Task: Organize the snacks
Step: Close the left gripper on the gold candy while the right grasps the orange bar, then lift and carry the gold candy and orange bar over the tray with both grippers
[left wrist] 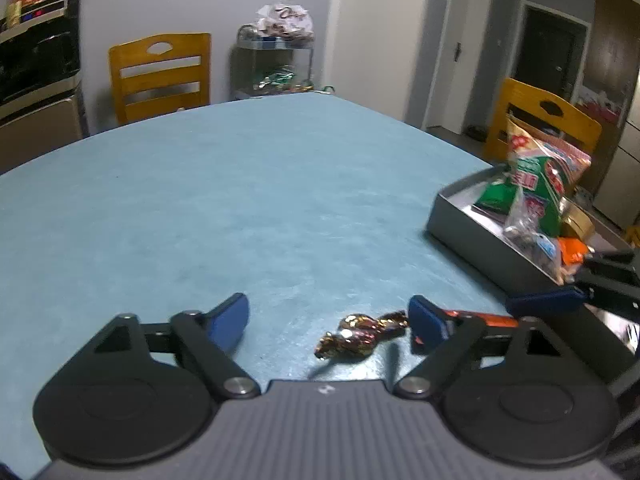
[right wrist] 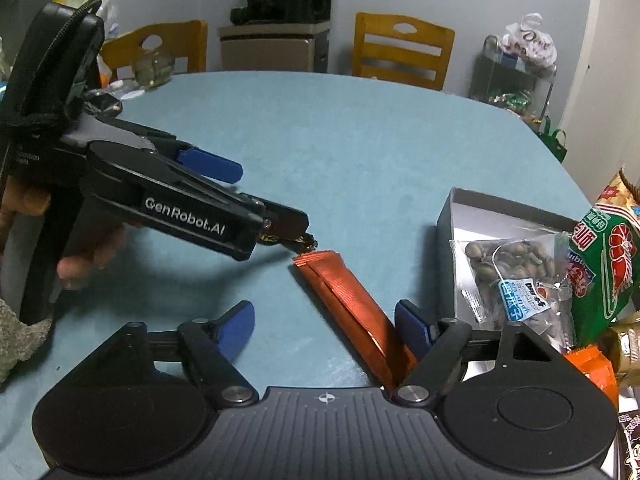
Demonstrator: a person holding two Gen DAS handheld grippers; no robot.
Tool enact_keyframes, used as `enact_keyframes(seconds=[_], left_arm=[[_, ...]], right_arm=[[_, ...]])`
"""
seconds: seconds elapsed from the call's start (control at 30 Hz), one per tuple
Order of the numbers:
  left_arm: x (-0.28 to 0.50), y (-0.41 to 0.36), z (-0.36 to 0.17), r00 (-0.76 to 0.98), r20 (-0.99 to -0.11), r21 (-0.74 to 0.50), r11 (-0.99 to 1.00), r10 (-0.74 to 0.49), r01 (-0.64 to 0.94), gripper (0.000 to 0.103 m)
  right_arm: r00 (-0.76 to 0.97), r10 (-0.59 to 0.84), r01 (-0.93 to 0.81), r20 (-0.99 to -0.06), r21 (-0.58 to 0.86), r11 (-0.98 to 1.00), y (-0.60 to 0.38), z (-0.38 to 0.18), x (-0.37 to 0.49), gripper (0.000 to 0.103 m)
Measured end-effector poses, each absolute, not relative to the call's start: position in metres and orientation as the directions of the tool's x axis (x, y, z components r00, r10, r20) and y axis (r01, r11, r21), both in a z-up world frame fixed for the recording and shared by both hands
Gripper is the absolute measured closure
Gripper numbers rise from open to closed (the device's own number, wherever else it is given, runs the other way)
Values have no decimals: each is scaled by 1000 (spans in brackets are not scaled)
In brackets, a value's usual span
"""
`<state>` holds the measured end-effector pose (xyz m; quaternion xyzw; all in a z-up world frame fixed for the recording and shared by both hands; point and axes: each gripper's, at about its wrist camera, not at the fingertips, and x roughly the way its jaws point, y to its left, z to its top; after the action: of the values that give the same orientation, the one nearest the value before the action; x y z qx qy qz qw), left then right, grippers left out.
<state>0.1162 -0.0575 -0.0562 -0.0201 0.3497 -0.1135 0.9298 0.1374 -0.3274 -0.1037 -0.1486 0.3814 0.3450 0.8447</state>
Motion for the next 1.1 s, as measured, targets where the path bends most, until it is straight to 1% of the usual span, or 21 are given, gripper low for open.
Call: enact_keyframes(seconds=[0.07,0.13,0.2,0.33,0.37,0.4,0.47,0.6,0.7,0.77,0.8,0.83,0.87,0.9,1.03,1.1], left_arm=[[115,-61,-56,729,-643,-112,970,-236,216,29],[113,-64,-57,723,-649,-102,969,-236,225,41],[113,-67,-57,715,-656,-91,966,-240,241,47],[111,-69,-55,707,-660,-80,960,-253,270,49],[112,-71,-56,703,-665,-78,959,-253,272,51],[113,-72,-57,698,-670,-77,958,-254,275,55],[112,-73,-58,697,-673,-62,958,-247,280,58],[111,-77,-57,694,-682,-41,960,-230,278,66],[111,-80,-56,693,-684,-28,957,-228,287,72],[110,-82,-55,694,-685,-20,957,-224,288,74],[111,-82,-56,694,-685,-20,957,-224,289,77],[111,-83,-56,694,-684,-19,957,-223,288,78],[111,-83,-56,694,-685,-19,958,-222,287,80],[111,-83,-56,694,-685,-19,958,-221,286,80],[110,-83,-56,697,-686,-11,960,-211,280,81],[110,-82,-55,697,-686,-10,961,-207,276,81]], right_arm=[[476,464,-693,-747,6,721,-327,-104,138,31],[481,461,-688,-746,4,725,-327,-104,138,33],[486,457,-681,-745,5,732,-328,-103,138,36],[490,453,-677,-744,3,736,-329,-103,140,40],[492,451,-677,-745,-1,736,-329,-103,140,40],[493,449,-677,-745,-4,736,-329,-103,140,41],[499,443,-677,-745,-16,736,-329,-103,139,43],[507,434,-674,-745,-28,738,-328,-103,138,47],[523,417,-665,-743,-51,745,-327,-104,137,53],[538,404,-661,-740,-72,747,-326,-105,136,61],[548,396,-657,-737,-86,749,-326,-106,136,63],[556,389,-653,-735,-97,751,-326,-106,136,68],[561,384,-649,-733,-102,754,-326,-107,136,70],[561,385,-650,-733,-102,753,-327,-107,137,71],[562,386,-647,-731,-97,756,-327,-107,136,81],[557,397,-648,-730,-83,757,-328,-104,134,84]])
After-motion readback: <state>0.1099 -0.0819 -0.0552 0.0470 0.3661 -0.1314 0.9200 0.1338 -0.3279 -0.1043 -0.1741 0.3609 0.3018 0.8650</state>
